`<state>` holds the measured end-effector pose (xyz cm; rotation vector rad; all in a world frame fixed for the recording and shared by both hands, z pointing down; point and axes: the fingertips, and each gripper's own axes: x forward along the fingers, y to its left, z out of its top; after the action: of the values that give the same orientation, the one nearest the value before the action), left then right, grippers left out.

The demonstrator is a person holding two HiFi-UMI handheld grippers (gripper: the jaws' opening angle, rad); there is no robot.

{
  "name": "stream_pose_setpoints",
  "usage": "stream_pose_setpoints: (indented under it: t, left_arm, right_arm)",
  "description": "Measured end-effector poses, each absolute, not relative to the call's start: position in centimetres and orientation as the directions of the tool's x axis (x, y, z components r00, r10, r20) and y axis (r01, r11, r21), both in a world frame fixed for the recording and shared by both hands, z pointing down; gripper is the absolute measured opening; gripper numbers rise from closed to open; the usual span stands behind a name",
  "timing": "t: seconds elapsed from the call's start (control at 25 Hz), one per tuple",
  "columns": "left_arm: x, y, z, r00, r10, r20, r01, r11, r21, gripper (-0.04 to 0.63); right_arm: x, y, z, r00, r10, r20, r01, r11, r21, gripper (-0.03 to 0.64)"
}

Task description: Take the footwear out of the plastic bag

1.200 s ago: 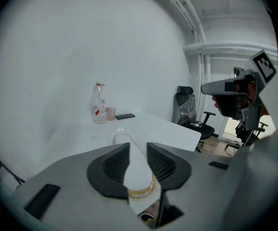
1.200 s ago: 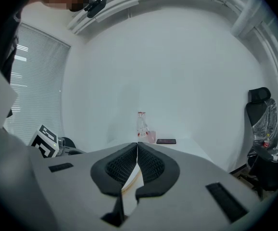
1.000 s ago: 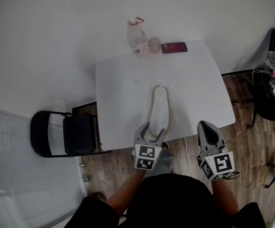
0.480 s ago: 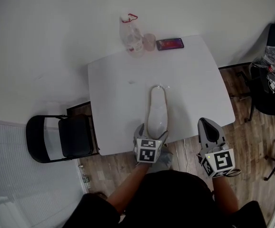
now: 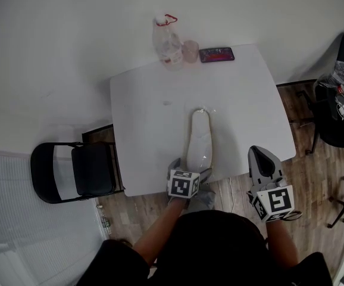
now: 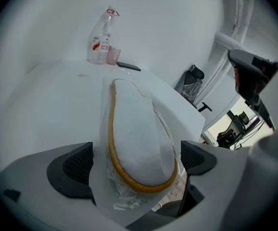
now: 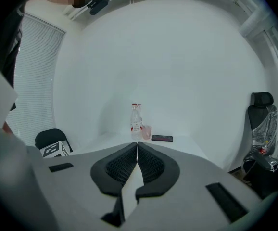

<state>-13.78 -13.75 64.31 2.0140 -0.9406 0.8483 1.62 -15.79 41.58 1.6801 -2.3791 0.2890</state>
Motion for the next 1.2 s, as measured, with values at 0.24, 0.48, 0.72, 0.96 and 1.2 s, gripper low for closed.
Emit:
stream_pose_setpoints:
  t: [0.24,0.48,0.72,0.96,1.2]
  left_arm:
    - [-13.3,-13.7,65.5,0.441,-0.341,0.830,-0.831,-0.504,0.235,0.548]
    - [-13.1,-13.3,65.8,0.410,-0.306,0.859,-0.800,-0.573,0.178,0.547]
    - [-13.2,-13.2,65.4,0.446,-0.261,0.856,-0.768,-0.602,0.217,0.487]
    - [-14.2,-15.0,63.0,0.518,-0.278,0.809,-0.724,-0.647,0.241,0.310]
    - [-16.0,-16.3,60.9,0.553,-0.321,0.769,-0.633,-0.762,0.137,0.291]
  right_arm:
    - [1.6,-17.1,42.5,-0.316,-0.903,0.290,-0.947,0.319,-0.039,0.018]
    - [0.9,-17.5,43.1,-0.339,-0.897,0.283,-0.938,0.344,-0.031,0.019]
    - [0.9,-17.4,42.6,-0.351,-0.897,0.270,-0.934,0.355,-0.035,0.018]
    - [1.5,-18.0,42.5,-0.362,-0.893,0.267,-0.930,0.366,-0.035,0.019]
    - [2.4,-19.4,42.2,-0.385,-0.886,0.257,-0.920,0.390,-0.035,0.018]
